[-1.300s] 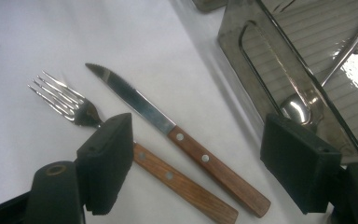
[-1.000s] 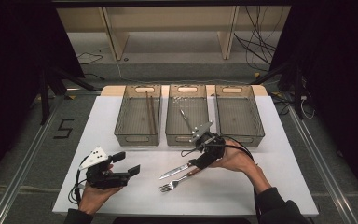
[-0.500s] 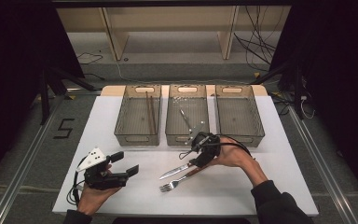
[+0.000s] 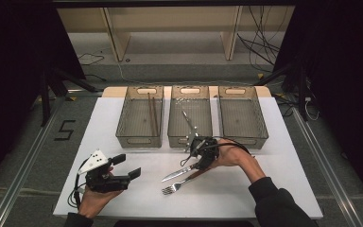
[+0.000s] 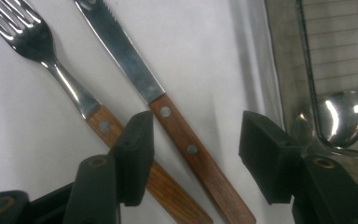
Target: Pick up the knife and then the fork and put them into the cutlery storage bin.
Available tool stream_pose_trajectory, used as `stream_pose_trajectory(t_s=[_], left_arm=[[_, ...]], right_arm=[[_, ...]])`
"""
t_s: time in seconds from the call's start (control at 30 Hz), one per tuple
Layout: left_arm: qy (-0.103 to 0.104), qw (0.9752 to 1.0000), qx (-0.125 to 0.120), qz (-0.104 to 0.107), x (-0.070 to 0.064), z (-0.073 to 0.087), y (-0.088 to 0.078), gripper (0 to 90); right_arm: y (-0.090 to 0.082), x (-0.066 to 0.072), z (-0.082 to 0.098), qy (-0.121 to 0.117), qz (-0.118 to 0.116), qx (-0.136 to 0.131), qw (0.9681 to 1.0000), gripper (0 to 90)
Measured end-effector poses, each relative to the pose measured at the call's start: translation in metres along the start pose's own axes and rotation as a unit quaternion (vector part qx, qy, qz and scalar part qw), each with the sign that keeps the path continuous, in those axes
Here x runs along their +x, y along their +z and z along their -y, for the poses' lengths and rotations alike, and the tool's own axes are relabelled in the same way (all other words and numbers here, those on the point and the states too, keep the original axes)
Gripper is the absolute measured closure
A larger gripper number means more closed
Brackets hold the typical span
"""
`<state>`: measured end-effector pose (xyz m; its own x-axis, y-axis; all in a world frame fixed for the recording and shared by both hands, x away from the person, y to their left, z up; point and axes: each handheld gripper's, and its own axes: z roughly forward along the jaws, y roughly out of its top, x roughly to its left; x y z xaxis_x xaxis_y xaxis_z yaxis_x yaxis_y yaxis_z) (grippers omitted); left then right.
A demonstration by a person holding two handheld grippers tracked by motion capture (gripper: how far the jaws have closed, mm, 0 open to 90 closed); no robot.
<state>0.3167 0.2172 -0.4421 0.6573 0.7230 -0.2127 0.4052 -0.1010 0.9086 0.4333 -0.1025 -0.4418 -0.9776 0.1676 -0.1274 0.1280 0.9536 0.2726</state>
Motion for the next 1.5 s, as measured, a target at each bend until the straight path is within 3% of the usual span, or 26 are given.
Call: stream_pose_trajectory(t_s=[0.27,0.4,0.63,0.87,1.27,1.5], left_arm=[[0.001,1.0000,0.000,0.001,0.000,0.000,-0.001,16.2],[0.001,1.0000,0.000,0.001,0.000,0.000,-0.001,16.2],[-0.001,1.0000,0.000,0.001,0.000,0.000,0.000,16.2],[0.000,1.0000,0.001,0.000,0.000,0.000,0.000,16.2],[0.001,1.0000,0.002,0.001,0.000,0.000,0.000,16.2],[0.002,1.0000,0.003,0.002,0.000,0.000,0.000,16.2]], right_arm=[[0.007,0.000,-0.005,-0.028,0.001,0.027,0.9992,52.6],[0.010,0.001,-0.006,-0.035,-0.014,0.037,0.9986,55.2],[0.013,0.000,-0.007,-0.049,-0.023,0.032,0.9980,58.2],[0.016,0.000,-0.013,-0.068,-0.025,0.059,0.9956,62.0],[0.018,-0.001,-0.013,-0.068,-0.041,0.059,0.9951,69.3],[0.018,0.003,-0.015,-0.087,-0.042,0.069,0.9929,75.7]])
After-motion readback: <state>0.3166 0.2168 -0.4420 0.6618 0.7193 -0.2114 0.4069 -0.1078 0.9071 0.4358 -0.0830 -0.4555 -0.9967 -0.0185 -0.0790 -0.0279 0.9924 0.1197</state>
